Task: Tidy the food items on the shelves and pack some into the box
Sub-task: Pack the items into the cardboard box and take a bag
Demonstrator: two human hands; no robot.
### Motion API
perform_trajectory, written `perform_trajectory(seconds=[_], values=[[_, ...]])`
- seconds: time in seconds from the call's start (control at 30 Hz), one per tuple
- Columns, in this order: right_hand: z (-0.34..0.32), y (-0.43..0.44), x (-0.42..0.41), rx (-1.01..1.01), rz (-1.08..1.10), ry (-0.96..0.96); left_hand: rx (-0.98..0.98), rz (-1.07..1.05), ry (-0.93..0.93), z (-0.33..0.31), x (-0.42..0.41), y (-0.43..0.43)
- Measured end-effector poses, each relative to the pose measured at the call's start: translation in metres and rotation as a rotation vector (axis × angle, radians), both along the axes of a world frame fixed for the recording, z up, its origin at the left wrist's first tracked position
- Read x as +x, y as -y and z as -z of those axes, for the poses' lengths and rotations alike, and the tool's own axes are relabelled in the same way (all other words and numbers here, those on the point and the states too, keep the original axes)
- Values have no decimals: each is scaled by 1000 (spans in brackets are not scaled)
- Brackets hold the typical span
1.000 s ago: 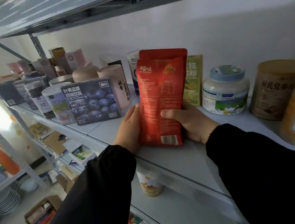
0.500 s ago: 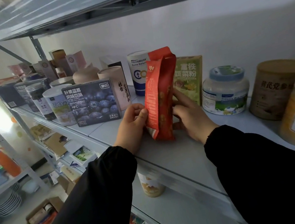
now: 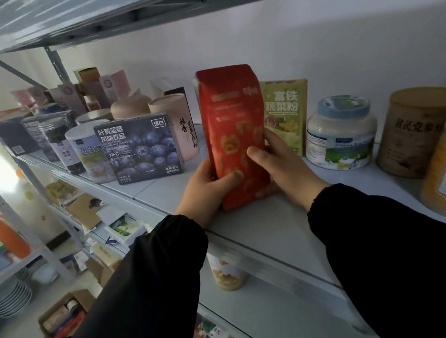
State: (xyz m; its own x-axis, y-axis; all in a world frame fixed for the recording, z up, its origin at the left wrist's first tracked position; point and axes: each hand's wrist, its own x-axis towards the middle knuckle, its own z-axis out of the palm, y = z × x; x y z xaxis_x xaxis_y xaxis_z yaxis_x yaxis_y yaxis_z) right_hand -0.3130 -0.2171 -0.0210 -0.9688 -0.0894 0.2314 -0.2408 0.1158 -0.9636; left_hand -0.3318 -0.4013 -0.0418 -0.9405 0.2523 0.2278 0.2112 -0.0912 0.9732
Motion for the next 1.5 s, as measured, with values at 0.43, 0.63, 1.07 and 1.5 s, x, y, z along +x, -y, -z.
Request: perform_trajectory(seconds=[0.43,0.63,1.07,1.5], values=[[-9,88,41,389,-224,-3,48,-118,78,2,80,108],[15,190,56,330,-421,52,141,-309,145,29,134,196],[136,403,42,5,-645,446,332,-716,286,117,161,372],[184,617,-21,-395,-624,829,667,-1041,278,138,110,590]])
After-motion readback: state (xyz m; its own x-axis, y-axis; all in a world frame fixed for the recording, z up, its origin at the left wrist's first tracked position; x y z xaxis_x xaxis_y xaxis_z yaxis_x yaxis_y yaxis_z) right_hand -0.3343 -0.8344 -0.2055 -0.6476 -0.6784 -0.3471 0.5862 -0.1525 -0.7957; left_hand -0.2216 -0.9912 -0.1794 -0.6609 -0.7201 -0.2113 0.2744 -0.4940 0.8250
